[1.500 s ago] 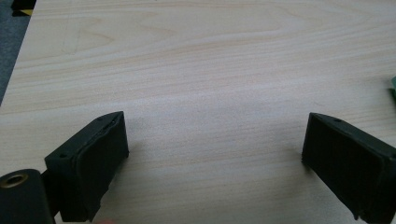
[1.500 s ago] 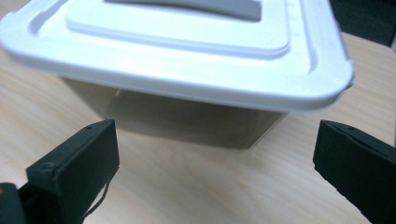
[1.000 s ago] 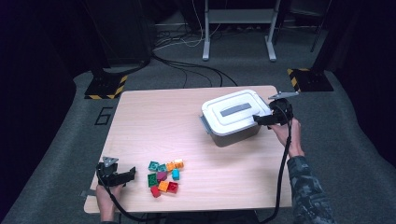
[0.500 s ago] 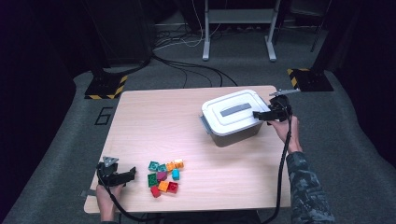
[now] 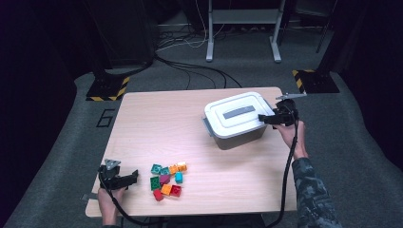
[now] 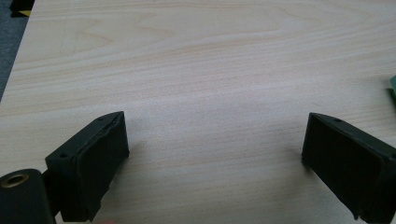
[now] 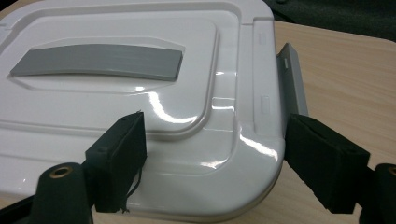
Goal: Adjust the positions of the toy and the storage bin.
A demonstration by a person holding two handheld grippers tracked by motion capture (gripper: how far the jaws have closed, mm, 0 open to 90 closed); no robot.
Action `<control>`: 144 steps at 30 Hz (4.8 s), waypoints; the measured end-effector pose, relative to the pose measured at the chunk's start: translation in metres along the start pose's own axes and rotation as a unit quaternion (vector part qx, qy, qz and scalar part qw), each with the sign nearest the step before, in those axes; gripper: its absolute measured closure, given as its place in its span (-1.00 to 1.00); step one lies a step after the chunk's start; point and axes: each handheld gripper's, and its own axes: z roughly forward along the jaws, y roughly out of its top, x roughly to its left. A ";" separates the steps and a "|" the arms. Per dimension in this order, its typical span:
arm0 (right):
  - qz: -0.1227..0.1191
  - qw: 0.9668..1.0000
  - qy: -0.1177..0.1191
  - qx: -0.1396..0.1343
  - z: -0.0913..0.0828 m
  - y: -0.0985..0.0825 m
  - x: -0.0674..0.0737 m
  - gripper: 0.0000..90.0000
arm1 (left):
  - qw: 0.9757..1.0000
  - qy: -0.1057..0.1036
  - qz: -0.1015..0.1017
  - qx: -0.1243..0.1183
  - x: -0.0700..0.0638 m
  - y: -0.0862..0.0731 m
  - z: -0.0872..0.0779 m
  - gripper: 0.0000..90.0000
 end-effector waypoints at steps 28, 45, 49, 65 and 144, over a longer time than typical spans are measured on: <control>-0.018 1.000 -0.006 -0.005 -0.011 -0.013 0.031 -0.51 | 1.000 0.006 -0.001 -0.002 -0.001 0.000 0.000 -0.84; -0.021 1.000 0.011 0.000 -0.017 -0.019 0.050 -0.55 | 1.000 0.006 -0.001 -0.003 -0.001 0.000 0.001 -0.84; -0.022 1.000 0.015 0.005 -0.016 -0.020 0.056 -0.61 | 1.000 0.006 -0.001 -0.003 -0.001 0.000 0.001 -0.84; -0.056 0.998 0.027 0.013 -0.018 -0.019 0.088 -0.87 | 1.000 0.005 -0.001 -0.004 -0.001 0.000 0.001 -0.84; -0.109 0.991 0.045 0.067 0.021 0.027 0.120 0.15 | 1.000 0.004 0.001 -0.002 0.000 0.000 0.000 -0.82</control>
